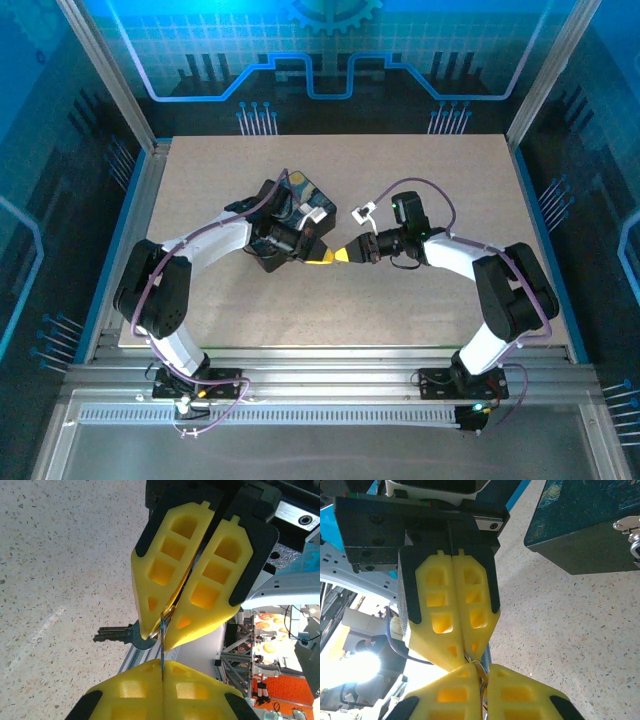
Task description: Unlock the padlock with the key
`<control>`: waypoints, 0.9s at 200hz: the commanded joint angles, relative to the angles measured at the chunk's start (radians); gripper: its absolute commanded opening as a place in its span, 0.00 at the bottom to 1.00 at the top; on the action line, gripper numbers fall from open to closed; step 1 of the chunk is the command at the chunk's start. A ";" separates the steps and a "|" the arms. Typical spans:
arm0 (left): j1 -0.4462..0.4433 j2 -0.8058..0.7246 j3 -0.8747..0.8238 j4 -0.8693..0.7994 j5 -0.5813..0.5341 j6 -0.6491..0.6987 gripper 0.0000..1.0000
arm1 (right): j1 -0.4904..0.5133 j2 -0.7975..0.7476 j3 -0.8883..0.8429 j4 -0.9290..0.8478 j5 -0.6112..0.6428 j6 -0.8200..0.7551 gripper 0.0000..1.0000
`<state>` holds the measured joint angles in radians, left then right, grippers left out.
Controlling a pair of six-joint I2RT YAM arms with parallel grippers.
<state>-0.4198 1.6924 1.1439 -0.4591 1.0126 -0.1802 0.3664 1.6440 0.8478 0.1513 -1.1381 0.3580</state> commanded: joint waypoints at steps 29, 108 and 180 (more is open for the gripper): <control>0.010 -0.037 0.024 -0.034 0.067 0.073 0.00 | -0.028 -0.027 0.023 -0.085 -0.001 -0.062 0.40; 0.009 -0.036 0.027 -0.038 0.067 0.073 0.00 | 0.011 0.022 0.109 -0.113 0.000 -0.072 0.36; 0.011 -0.043 0.022 -0.038 0.063 0.077 0.00 | 0.022 0.021 0.083 -0.129 -0.029 -0.104 0.16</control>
<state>-0.4194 1.6886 1.1439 -0.4793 1.0412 -0.1299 0.3855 1.6722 0.9390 0.0521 -1.1538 0.2852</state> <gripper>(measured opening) 0.052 0.187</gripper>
